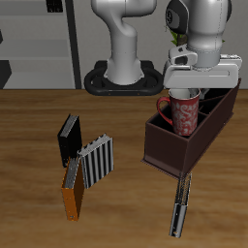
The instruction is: Place the red mug into the left desk caddy's right compartment and place the left striped book into the left desk caddy's back compartment
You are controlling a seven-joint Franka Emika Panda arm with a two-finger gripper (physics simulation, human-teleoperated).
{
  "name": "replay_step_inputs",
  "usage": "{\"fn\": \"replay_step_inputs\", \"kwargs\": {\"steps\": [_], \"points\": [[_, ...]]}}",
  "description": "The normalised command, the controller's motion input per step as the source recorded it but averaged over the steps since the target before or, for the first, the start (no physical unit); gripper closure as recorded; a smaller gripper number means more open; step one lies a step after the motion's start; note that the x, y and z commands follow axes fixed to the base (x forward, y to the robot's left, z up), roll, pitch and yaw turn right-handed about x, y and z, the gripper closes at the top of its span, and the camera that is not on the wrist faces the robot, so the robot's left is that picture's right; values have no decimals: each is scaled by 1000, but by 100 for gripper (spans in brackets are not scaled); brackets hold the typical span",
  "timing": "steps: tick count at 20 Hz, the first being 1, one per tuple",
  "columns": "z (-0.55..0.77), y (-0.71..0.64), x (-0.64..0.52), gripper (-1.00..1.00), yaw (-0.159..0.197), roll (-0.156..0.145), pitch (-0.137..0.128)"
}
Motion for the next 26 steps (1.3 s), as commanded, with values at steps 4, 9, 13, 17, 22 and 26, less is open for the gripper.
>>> {"fn": "replay_step_inputs", "kwargs": {"steps": [4, 9, 13, 17, 22, 26], "points": [[-81, -33, 56, 100, -15, -8, 12], [-104, 26, 48, 100, 0, 1, 16], [-171, 31, 88, 100, -19, 5, 28], [-196, 17, 79, 100, 1, 2, 31], [-151, -46, 83, 100, -16, -12, 30], [-217, -50, 84, 100, -18, -13, 48]]}}
